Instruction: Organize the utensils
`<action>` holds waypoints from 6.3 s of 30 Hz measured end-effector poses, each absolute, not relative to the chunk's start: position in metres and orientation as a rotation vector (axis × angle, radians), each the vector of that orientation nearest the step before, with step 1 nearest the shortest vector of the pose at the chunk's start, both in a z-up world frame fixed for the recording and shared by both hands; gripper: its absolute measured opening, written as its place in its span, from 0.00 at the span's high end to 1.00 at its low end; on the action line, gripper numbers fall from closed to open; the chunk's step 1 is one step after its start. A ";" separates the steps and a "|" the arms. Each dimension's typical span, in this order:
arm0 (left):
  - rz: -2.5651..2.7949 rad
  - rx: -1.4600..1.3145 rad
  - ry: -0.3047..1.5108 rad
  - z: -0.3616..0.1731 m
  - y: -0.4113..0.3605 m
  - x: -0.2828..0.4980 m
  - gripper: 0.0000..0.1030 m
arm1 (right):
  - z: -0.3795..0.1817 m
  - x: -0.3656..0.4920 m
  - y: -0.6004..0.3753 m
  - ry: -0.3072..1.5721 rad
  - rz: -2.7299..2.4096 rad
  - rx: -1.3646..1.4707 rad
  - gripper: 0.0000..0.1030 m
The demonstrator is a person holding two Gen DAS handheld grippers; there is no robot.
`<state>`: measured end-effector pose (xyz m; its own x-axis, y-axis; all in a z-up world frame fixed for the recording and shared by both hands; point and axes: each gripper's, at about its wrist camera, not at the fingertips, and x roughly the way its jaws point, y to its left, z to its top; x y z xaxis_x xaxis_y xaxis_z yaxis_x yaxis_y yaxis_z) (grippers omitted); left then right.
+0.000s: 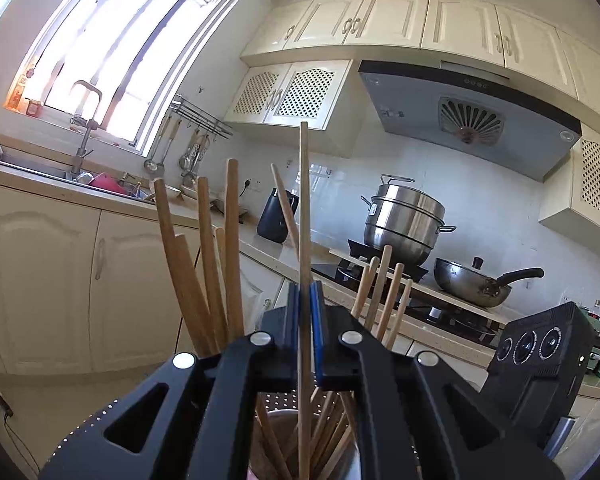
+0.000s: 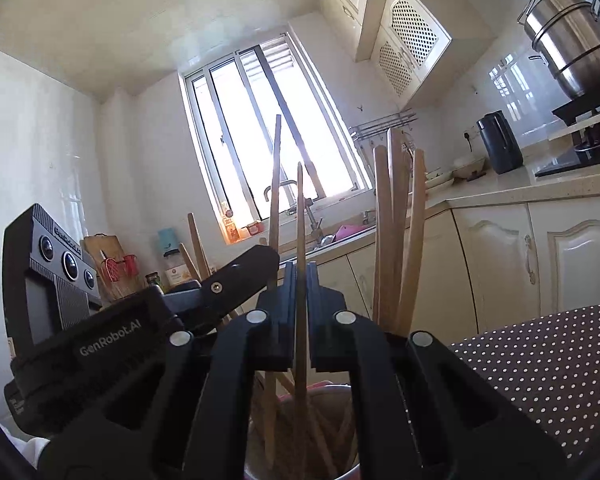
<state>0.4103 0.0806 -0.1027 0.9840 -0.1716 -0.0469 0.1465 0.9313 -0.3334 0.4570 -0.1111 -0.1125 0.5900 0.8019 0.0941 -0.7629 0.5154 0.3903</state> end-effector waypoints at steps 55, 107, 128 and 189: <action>-0.178 -0.268 0.207 -0.102 0.059 0.378 0.94 | -0.081 0.383 -0.129 0.058 0.809 0.125 0.95; 0.038 0.025 0.237 -0.046 0.030 0.185 0.31 | -0.052 0.224 -0.163 0.277 0.525 0.096 0.25; 0.074 0.034 0.125 -0.006 0.022 0.046 0.27 | -0.010 0.074 -0.162 0.115 0.356 -0.011 0.14; 0.086 0.032 0.066 -0.004 0.021 0.005 0.27 | -0.004 0.038 -0.164 0.091 0.324 -0.004 0.13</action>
<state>0.0047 0.0207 -0.0038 0.9941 0.0871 -0.0649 -0.0850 0.9958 0.0349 0.0378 -0.1641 -0.0038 0.9440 0.3175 -0.0899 -0.3178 0.9481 0.0111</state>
